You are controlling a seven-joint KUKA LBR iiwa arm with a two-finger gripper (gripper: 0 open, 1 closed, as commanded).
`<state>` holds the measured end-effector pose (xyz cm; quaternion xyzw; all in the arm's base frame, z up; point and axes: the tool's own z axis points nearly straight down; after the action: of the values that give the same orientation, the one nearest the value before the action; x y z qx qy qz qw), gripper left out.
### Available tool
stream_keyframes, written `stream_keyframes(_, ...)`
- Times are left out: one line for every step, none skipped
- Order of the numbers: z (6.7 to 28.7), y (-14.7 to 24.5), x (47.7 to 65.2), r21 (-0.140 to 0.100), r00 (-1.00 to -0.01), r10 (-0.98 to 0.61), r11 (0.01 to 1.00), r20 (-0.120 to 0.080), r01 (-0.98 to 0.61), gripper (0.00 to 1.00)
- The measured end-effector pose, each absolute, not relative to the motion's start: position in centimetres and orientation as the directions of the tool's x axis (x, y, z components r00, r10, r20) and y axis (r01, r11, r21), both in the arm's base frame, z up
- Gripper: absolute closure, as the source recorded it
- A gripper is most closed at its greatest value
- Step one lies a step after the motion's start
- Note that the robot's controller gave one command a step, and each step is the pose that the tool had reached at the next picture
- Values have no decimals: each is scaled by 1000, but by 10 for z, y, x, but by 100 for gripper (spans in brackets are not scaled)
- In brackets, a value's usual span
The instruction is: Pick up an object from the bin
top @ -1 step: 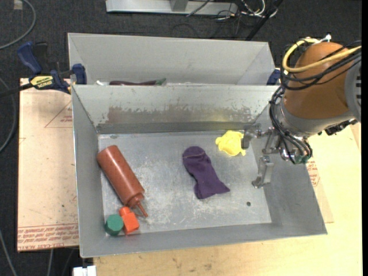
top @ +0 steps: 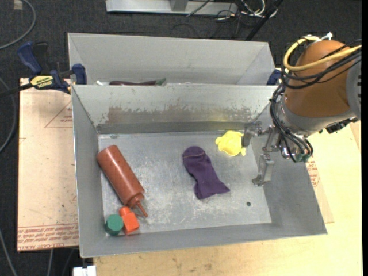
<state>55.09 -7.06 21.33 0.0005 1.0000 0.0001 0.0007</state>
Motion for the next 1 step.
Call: stream_keyframes(174, -55, 558, -1, -998, -57, 998, -7, -57, 0)
